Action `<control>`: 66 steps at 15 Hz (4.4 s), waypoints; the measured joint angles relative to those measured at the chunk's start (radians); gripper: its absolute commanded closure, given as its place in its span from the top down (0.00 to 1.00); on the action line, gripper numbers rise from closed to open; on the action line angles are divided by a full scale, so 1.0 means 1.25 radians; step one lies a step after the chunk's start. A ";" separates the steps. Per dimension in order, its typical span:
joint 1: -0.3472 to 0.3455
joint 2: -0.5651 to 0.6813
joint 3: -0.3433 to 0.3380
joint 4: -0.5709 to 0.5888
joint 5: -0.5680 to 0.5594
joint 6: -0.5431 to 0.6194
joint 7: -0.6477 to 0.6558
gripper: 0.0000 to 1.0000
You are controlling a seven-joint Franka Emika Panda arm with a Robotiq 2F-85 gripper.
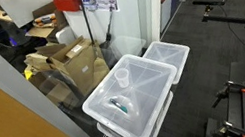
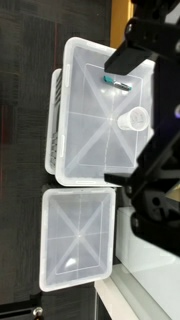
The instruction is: Pick up the marker and put it in the measuring cup
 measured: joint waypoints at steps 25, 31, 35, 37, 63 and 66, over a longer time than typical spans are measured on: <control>0.170 0.226 -0.011 -0.063 0.515 0.620 -0.373 1.00; 0.176 0.304 0.009 -0.023 0.686 0.623 -0.472 1.00; 0.184 0.385 0.010 0.028 0.797 0.623 -0.538 1.00; 0.187 0.422 0.014 0.047 0.822 0.620 -0.560 1.00; 0.172 0.585 0.122 0.075 0.946 0.661 -0.577 1.00; 0.181 0.641 0.128 0.114 0.946 0.669 -0.576 1.00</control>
